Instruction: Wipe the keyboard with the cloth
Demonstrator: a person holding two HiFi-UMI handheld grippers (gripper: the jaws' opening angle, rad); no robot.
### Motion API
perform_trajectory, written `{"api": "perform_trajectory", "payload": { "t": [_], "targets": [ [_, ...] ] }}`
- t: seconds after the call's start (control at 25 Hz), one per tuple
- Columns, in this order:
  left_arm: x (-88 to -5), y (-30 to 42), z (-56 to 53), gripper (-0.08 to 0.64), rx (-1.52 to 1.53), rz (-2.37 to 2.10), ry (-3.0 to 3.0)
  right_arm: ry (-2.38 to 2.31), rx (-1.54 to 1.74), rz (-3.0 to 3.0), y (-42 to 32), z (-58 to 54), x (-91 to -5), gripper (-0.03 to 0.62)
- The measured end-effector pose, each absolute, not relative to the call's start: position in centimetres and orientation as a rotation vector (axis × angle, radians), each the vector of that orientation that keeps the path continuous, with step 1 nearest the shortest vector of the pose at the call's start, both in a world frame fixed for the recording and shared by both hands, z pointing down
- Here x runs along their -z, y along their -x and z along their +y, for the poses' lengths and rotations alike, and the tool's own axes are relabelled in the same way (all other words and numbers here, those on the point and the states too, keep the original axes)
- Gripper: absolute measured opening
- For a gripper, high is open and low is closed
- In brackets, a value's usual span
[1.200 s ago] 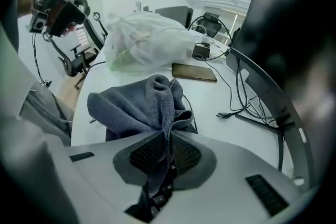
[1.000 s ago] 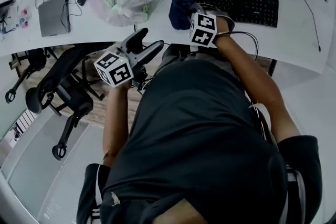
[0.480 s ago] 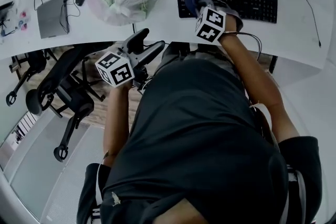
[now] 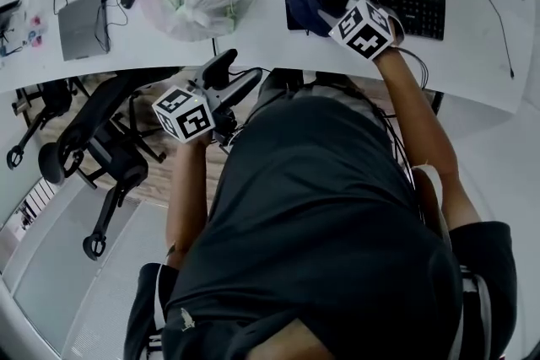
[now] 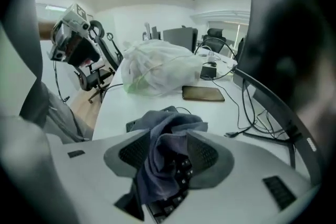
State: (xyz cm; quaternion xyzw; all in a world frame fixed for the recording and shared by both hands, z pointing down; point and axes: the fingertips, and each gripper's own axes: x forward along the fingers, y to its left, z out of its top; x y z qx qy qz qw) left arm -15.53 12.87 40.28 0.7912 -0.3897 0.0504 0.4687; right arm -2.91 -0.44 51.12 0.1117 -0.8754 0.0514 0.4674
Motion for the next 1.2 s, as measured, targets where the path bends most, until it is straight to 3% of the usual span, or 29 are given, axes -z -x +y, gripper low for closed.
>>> {"api": "perform_trajectory", "payload": {
  "t": [0.16,0.2,0.28,0.4,0.6,0.68,0.96,1.2],
  "targets": [
    [-40.2,14.6,12.4,0.354,-0.136,-0.929,-1.948,-0.264,-0.056,-2.128,7.1,-0.6,-54.1,0.180],
    [-40.1,14.5,12.3,0.354,-0.137,-0.930,-1.951,-0.253,-0.026,-2.102,7.4,-0.3,-54.9,0.079],
    [-39.7,14.7,12.0,0.354,-0.133,-0.938,-1.955,-0.206,-0.029,-2.075,7.1,0.9,-55.3,0.038],
    [-39.8,15.6,11.8,0.354,-0.136,-0.958,-1.943,-0.200,-0.075,-2.048,3.9,1.6,-55.1,0.034],
    [-40.5,16.0,11.4,0.354,-0.116,-0.957,-1.924,-0.572,-0.130,-1.901,-5.4,-4.0,-54.7,0.034],
    [-40.9,15.5,11.2,0.354,-0.119,-0.935,-1.922,-0.565,-0.117,-1.913,-3.8,-4.4,-54.9,0.034],
    [-39.8,14.2,9.4,0.354,-0.158,-0.891,-1.963,-0.108,-0.010,-2.128,12.0,2.8,-54.8,0.034],
    [-40.1,15.6,9.6,0.354,-0.151,-0.921,-1.950,-0.355,-0.112,-2.030,2.3,-1.4,-55.4,0.034]
  ]
}}
